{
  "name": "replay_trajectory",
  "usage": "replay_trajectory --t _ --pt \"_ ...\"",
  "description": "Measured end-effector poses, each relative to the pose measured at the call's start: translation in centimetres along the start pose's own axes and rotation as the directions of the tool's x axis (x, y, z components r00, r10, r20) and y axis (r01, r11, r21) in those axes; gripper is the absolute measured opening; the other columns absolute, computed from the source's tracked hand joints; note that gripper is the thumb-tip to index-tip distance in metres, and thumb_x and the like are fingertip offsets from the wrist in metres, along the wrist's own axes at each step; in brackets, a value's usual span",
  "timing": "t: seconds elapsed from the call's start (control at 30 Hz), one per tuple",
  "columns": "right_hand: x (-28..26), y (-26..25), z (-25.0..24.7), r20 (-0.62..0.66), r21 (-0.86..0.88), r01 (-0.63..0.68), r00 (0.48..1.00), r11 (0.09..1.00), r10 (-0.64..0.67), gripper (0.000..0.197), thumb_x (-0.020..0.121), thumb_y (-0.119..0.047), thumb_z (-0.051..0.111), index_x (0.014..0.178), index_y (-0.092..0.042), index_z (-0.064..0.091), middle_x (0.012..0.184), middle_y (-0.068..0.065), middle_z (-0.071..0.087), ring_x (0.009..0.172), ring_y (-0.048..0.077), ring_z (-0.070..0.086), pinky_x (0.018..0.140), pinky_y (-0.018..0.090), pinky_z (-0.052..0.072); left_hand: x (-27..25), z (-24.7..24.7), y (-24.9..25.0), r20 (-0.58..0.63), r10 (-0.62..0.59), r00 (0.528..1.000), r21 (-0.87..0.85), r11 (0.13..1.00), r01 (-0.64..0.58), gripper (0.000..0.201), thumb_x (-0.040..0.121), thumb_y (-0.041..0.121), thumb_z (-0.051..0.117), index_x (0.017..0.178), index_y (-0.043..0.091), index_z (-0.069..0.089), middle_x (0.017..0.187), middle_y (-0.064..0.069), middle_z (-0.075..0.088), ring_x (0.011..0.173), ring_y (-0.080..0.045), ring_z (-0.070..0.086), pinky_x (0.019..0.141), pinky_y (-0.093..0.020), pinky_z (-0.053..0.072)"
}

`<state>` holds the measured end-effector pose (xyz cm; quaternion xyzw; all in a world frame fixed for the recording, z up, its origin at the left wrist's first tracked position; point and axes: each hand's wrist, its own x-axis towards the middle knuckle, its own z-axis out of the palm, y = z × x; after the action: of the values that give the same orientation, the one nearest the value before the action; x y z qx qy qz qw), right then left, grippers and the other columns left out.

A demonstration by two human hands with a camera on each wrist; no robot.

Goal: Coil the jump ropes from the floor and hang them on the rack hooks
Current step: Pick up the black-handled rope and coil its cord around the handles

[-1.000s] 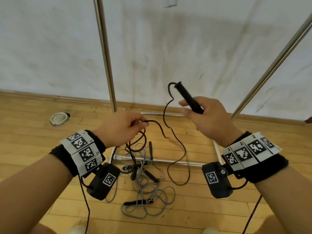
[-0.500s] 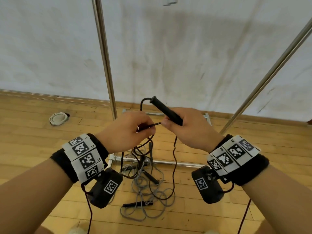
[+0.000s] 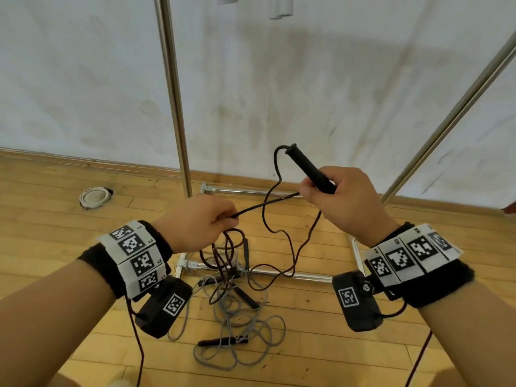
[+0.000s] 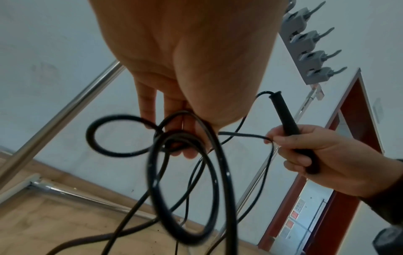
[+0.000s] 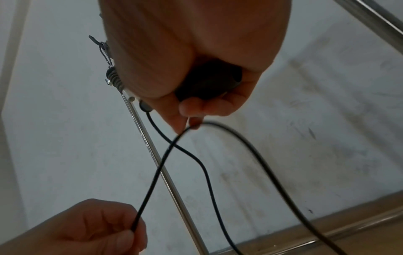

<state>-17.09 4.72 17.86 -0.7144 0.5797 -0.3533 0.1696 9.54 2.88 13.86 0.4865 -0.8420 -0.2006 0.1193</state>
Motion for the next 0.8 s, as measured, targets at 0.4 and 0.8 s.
replay_trajectory --t 0.4,0.8 --pt "-1.9 -2.1 3.2 0.311 -0.015 0.051 0.949 0.999 -0.044 0.021 0.09 -0.04 0.066 0.08 -0.021 0.068 0.06 -0.01 0.062 0.051 0.007 0.054 0.053 0.022 0.044 -1.0 -0.4 2.4 -0.079 0.183 0.98 -0.145 0.971 -0.193 0.014 0.098 0.031 0.055 0.093 0.025 0.066 0.072 0.005 0.062 0.067 -0.011 0.057 0.06 -0.024 0.045" --pt "-0.6 -1.4 0.1 0.035 -0.019 0.08 0.996 0.997 -0.079 0.018 0.089 -0.034 0.068 0.077 -0.021 0.066 0.057 -0.006 0.056 0.049 0.005 0.049 0.051 0.011 0.039 -1.3 -1.1 -0.7 0.073 0.016 0.997 0.142 0.99 -0.027 0.005 0.094 0.035 0.059 0.096 0.037 0.063 0.092 0.019 0.061 0.09 -0.004 0.057 0.075 -0.022 0.047"
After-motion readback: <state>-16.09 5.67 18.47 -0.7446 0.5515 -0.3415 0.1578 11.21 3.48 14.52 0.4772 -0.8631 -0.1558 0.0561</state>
